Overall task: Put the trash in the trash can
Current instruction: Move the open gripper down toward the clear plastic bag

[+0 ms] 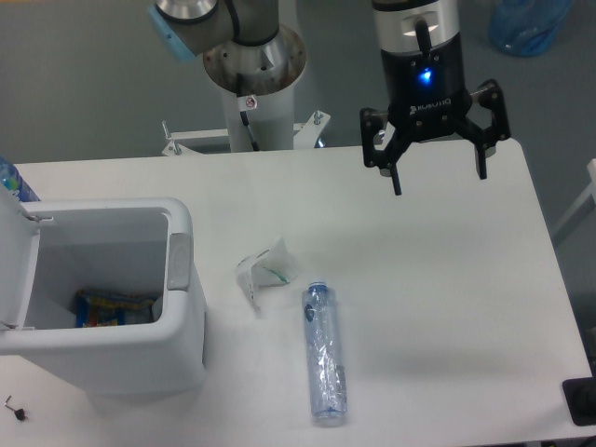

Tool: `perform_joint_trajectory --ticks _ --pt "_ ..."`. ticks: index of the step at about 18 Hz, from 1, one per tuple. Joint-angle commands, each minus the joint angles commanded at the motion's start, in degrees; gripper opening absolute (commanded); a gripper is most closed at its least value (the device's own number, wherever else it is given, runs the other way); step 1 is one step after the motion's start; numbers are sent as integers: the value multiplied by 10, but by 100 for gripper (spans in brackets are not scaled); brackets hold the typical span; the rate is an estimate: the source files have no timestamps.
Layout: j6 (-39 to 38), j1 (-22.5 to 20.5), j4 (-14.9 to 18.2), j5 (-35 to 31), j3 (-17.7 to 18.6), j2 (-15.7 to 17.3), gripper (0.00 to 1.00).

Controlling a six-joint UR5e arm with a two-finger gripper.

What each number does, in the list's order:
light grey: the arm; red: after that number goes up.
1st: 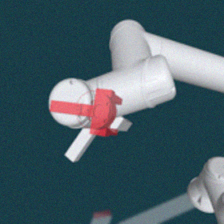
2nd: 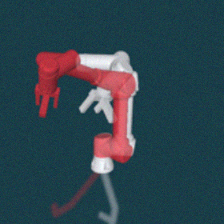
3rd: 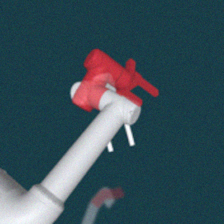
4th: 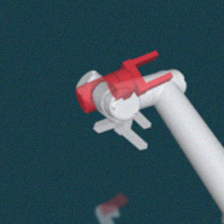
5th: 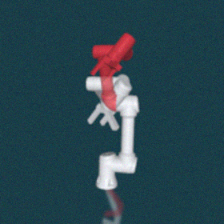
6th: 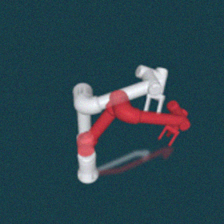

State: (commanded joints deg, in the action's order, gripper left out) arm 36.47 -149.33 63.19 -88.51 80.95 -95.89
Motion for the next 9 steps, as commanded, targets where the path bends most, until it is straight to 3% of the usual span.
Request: perform_joint_trajectory --ticks 5,9 --pt "0 1 1 0 3 0 100" --pt "-2 5 -17 3 44 10 100"
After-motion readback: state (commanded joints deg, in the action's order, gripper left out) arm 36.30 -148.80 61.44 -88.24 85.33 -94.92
